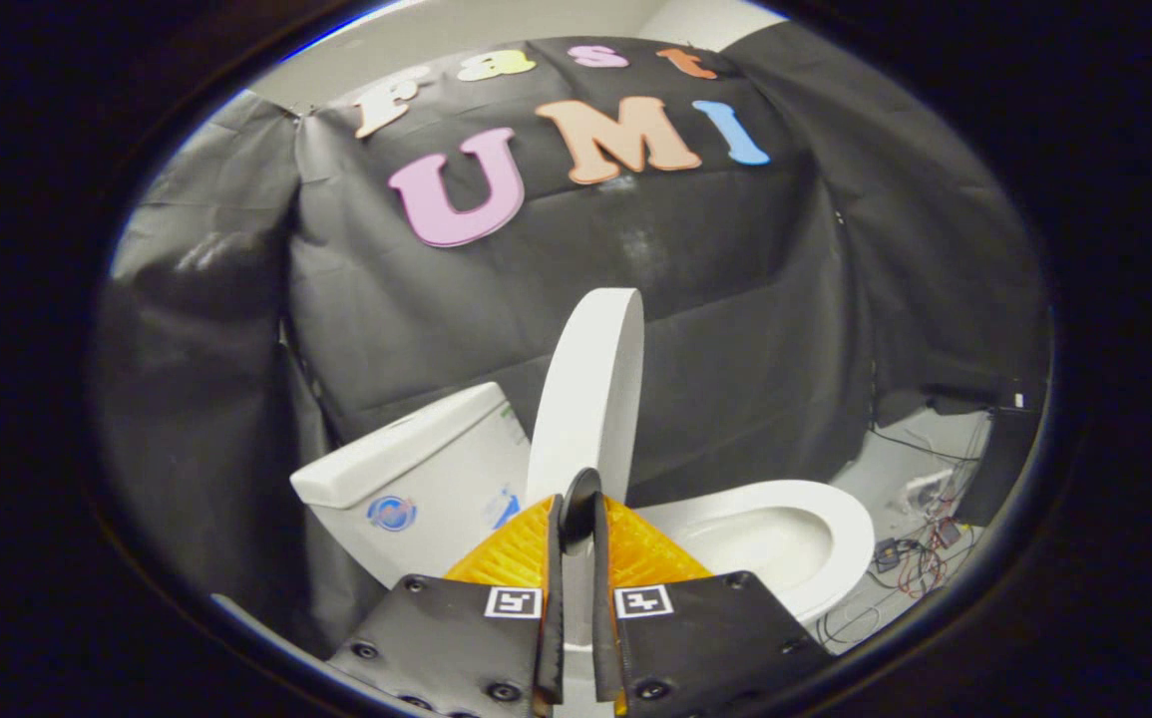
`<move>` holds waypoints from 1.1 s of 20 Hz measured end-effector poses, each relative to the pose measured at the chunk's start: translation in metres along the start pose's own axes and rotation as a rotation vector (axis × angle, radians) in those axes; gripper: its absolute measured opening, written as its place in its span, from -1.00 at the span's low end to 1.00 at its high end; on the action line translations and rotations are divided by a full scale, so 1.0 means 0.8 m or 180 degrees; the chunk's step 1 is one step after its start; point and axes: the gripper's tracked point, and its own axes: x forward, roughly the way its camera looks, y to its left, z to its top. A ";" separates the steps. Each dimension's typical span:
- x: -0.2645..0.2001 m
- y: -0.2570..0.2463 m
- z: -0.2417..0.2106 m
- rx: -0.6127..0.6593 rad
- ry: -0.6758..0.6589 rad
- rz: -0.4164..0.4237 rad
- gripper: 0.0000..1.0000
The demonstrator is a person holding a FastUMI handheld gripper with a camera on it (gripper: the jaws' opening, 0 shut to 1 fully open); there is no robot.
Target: Open the toilet lid.
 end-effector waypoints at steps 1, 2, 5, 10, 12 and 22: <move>0.001 0.015 0.001 -0.0009 -0.0016 0.0066 -0.75; 0.005 0.030 -0.001 -0.0040 -0.0020 0.0132 -0.75; 0.014 0.059 -0.003 -0.0224 -0.0004 0.0283 -0.75; 0.028 0.119 -0.018 -0.0651 0.0131 0.0696 -0.75; 0.033 0.139 -0.024 -0.0815 0.0205 0.0825 -0.75; 0.040 0.168 -0.032 -0.1363 0.0326 0.0948 -0.75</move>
